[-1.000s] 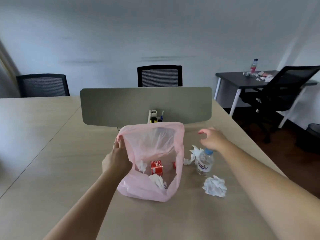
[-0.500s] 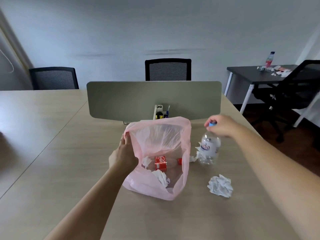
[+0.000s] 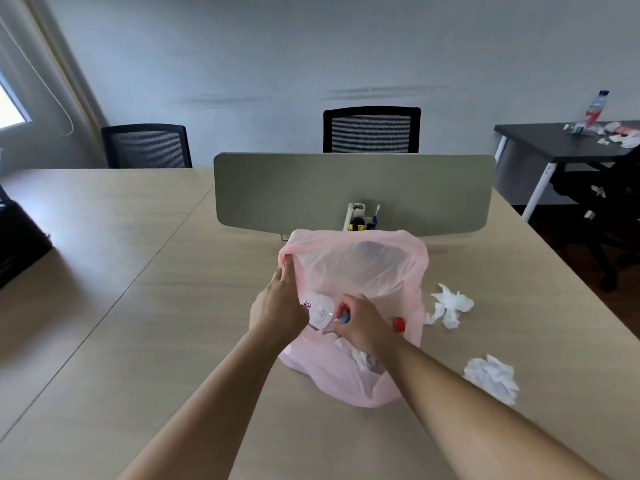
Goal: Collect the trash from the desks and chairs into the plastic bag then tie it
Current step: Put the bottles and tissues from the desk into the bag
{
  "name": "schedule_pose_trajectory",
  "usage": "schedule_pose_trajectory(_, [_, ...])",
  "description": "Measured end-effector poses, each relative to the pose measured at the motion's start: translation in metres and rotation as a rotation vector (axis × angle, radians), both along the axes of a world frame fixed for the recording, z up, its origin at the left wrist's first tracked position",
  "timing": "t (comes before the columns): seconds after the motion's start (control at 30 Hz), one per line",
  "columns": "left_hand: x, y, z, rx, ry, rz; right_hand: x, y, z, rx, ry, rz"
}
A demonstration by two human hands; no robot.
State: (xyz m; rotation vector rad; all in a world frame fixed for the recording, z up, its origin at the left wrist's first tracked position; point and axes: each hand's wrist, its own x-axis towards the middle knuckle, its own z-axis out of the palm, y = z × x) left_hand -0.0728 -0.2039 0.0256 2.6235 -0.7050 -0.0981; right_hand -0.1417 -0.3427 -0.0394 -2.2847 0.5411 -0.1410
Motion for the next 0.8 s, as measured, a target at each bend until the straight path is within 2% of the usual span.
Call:
schedule_pose_trajectory(0.17, [0.005, 0.005, -0.002, -0.017, -0.012, -0.029, 0.003, 0.013, -0.021, -0.06, 0.16, 0.105])
schedule_pose_trajectory(0.3, [0.012, 0.006, -0.003, -0.023, -0.001, -0.024, 0.0, 0.001, 0.003, -0.121, 0.029, 0.141])
schedule_pose_trajectory(0.43, [0.012, 0.004, 0.001, -0.007, -0.021, -0.002, -0.023, -0.032, 0.056, 0.001, -0.071, -0.013])
schedule_pose_trajectory(0.5, [0.013, 0.001, 0.005, -0.005, -0.035, 0.019, -0.044, -0.061, 0.076, -0.02, -0.179, -0.15])
schedule_pose_trajectory(0.57, [0.011, -0.004, 0.007, -0.01, -0.043, 0.034, -0.072, -0.098, 0.078, -0.066, -0.207, -0.308])
schedule_pose_trajectory(0.67, [0.004, -0.008, 0.007, -0.023, -0.046, 0.061, -0.111, -0.138, 0.057, -0.135, -0.015, -0.412])
schedule_pose_trajectory(0.8, [-0.021, -0.019, -0.004, -0.017, -0.034, 0.084, -0.156, -0.156, 0.003, -0.164, 0.425, -0.28])
